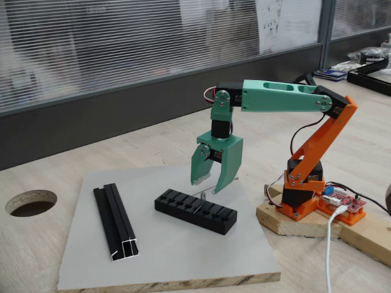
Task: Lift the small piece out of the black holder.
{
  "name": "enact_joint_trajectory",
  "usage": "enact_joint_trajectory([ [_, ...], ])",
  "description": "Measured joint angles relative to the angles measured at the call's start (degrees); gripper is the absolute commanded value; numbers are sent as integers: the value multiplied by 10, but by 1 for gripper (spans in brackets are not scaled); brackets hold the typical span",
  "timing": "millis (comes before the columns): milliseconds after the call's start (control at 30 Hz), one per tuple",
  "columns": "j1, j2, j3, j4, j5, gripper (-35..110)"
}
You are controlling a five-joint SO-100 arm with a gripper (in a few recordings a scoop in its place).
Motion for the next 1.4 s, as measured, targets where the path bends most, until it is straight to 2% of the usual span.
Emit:
enact_joint_trajectory([
  [467,3,0,0,-1,-57,40],
  [767,0,-32,5,-93,-62,40],
  [1400,3,-48,5,-95,-72,40],
])
